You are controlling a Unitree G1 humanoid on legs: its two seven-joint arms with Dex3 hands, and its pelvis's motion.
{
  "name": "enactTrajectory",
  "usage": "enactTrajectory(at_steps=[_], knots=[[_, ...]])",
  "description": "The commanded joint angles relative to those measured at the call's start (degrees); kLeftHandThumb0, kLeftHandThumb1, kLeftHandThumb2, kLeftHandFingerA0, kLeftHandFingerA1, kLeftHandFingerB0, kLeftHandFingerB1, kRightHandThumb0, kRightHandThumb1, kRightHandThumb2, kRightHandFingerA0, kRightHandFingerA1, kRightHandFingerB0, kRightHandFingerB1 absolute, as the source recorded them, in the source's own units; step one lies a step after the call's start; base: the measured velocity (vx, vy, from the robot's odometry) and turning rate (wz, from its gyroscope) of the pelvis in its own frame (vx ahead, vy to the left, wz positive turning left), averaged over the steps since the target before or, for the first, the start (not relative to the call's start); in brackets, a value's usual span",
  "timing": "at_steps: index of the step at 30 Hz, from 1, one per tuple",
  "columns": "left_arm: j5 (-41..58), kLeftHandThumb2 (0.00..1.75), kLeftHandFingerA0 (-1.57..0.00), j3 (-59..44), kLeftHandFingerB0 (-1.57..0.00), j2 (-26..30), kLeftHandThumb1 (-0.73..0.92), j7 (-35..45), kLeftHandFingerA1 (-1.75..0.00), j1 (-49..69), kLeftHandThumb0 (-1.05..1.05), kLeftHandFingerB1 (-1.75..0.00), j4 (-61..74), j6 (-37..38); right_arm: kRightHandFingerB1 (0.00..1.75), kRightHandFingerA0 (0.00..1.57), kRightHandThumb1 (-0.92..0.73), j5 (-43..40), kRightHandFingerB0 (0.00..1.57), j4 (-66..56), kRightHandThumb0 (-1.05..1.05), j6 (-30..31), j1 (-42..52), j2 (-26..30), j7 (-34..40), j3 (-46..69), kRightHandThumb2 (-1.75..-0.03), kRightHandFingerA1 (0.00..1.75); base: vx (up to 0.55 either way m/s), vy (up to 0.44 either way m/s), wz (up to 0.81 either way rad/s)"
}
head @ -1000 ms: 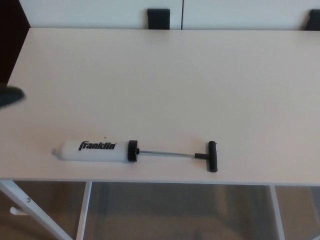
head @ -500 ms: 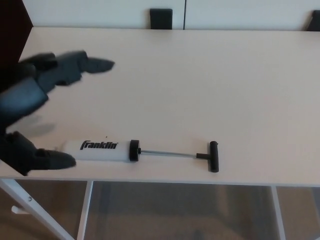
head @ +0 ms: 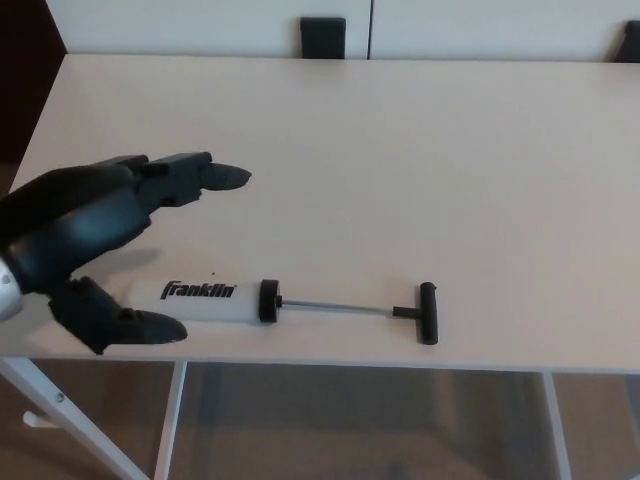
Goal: The robot walks towards a desk on which an air pump is kept in the middle. It lifts it up and holds it with its left hand and uses its right hand to compress it by pushing its handle inwards.
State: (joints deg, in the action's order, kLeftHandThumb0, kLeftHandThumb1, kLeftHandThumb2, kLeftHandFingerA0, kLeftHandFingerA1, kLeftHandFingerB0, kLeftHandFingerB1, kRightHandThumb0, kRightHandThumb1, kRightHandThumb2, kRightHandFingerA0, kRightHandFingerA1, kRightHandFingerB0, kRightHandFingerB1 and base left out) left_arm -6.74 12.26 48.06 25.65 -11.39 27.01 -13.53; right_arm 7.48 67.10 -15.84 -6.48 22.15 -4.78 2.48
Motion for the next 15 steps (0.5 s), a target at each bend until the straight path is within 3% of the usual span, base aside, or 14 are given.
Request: enactTrajectory(at_steps=[1, 4, 5, 9, 10, 14, 15], knots=[[-10.04, 0.85, 0.00, 5.96, 0.00, -4.86, 0.22, -1.77, -0.48, -6.71, -0.34, -0.47, -8.96, 1.15, 0.46, 0.40, -0.65, -0.63, 0.24, 0.18, -0.64, 0.11, 0.11, 0.63, -0.78, 0.39, -1.01, 0.56, 0.00, 0.000, 0.00], [-13.54, 0.86, 0.00, 8.50, 0.00, -6.39, 0.22, -2.68, -0.48, -9.46, -0.35, -0.47, -12.44, 1.85, 0.46, 0.40, -0.64, -0.51, 0.23, -0.08, -0.63, 0.17, 0.05, 0.76, -0.79, 0.28, -1.01, 0.56, 0.00, 0.000, 0.00], [-14.72, 0.56, -0.19, 9.33, -0.15, -6.90, 0.51, -2.90, -0.31, -10.39, -0.69, -0.28, -13.56, 1.93, 0.46, 0.40, -0.65, -0.49, 0.24, -0.20, -0.65, 0.12, 0.04, 0.81, -0.79, 0.27, -1.01, 0.56, 0.00, 0.000, 0.00], [-17.52, 0.56, -0.19, 11.79, -0.16, -8.88, 0.51, -3.93, -0.31, -12.70, -0.71, -0.28, -17.67, 2.23, 0.46, 0.39, -0.65, -0.50, 0.23, -0.50, -0.65, -0.04, -0.06, 0.93, -0.93, 0.28, -1.01, 0.56, 0.00, 0.000, 0.00], [-19.73, 0.76, -0.18, 13.53, -0.11, -9.70, 0.42, -5.30, -0.40, -13.38, -0.74, -0.36, -20.37, 3.00, 0.46, 0.39, -0.66, -0.38, 0.23, -0.55, -0.67, -0.15, -0.15, 0.93, -0.84, 0.19, -1.01, 0.56, 0.00, 0.000, 0.00], [-22.88, 0.76, -0.18, 15.91, -0.11, -10.75, 0.42, -7.38, -0.40, -14.04, -0.73, -0.36, -24.08, 4.21, 0.46, 0.40, -0.65, -0.36, 0.24, -0.57, -0.67, -0.24, -0.29, 0.88, -0.75, 0.18, -1.01, 0.56, 0.00, 0.000, 0.00], [-24.19, 0.83, 0.00, 16.97, 0.00, -10.70, 0.17, -8.09, -0.49, -13.61, -0.35, -0.47, -24.80, 4.87, 0.46, 0.39, -0.66, -0.31, 0.24, -0.38, -0.65, -0.05, -0.55, 0.85, -0.68, 0.16, -1.01, 0.55, 0.00, 0.000, 0.00]])
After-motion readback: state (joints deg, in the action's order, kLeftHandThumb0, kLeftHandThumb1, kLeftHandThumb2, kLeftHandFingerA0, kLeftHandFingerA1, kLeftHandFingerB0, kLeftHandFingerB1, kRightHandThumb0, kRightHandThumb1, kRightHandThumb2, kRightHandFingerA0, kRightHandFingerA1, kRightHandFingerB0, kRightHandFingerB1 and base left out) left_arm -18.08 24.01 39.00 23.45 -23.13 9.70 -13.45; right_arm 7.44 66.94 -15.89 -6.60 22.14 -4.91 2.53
